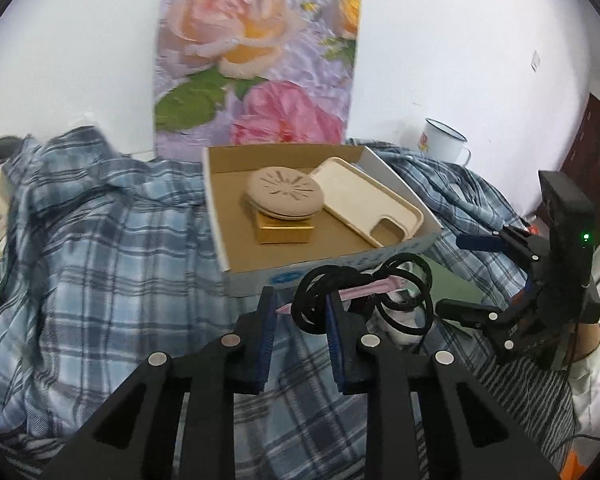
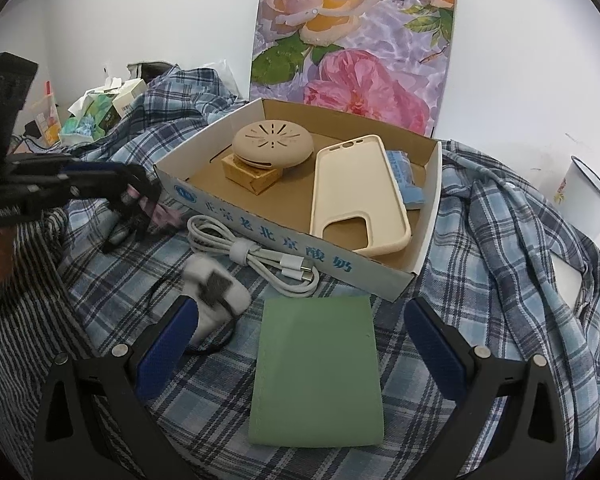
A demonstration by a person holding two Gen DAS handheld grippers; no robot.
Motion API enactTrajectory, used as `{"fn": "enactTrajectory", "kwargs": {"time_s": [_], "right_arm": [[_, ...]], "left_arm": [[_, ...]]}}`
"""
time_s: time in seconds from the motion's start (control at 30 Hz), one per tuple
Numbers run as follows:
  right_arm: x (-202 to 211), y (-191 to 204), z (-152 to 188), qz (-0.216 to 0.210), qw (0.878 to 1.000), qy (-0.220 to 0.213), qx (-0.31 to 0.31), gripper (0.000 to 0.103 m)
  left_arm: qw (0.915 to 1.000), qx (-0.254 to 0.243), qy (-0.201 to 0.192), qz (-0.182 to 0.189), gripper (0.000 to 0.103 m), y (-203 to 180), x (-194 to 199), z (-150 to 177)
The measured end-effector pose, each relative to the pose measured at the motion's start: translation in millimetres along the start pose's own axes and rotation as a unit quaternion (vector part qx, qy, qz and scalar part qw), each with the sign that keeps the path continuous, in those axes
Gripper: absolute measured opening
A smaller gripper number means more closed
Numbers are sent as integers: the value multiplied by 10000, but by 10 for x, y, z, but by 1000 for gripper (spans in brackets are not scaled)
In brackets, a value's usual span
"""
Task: Organize soft objects
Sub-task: 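Grasp the black cable with the left tool while the right tool grasps the green card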
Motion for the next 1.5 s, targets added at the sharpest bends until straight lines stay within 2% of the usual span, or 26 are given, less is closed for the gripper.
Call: {"fn": "enactTrajectory", "kwargs": {"time_s": [0.17,0.27,0.37,0.53,0.77,0.8,0.9,1.07,1.13,1.5], "right_arm": [[14,-10,2,23,10000,2,38,103],[60,-39,16,-44,9999,26,137,103],[77,-81,63,-79,9998,103,157,103],[-20,-121,265,-6,9975,622,341,103],[-46,-131,332,-173,9974,662,233,102],[-59,-121,343,-186,9972,685,242,100],[-124,-108,383,-168,9961,818,277,85],[-132,-71,403,-233,9956,837,339,79],[-118,-56,396,-296,9957,807,350,72],[-25,-147,349,-206,9972,639,318,71]], "left_arm": [[9995,234,-96,-194,25,232,89,51],[9992,345,-80,-175,25,285,80,67],[9993,293,-69,-210,25,276,56,79],[9990,242,1,-377,25,292,-14,119],[9985,238,2,-492,25,320,-30,134],[9984,219,-6,-519,25,317,-30,138],[9979,142,-57,-628,25,307,-23,133],[9973,-8,-153,-712,25,271,4,128],[9972,-71,-184,-725,25,251,12,123],[9968,-133,-218,-757,25,243,15,127]]}}
Point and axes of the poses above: each gripper's, at about its wrist camera, not at the fingertips, and x roughly against the way its jaws point, y to its left, z to its underside, the point moved 9 cm from there along -x, roughly the way its jaws point, and after that the axes turned 4 degrees about x, right-handed, at the moved point
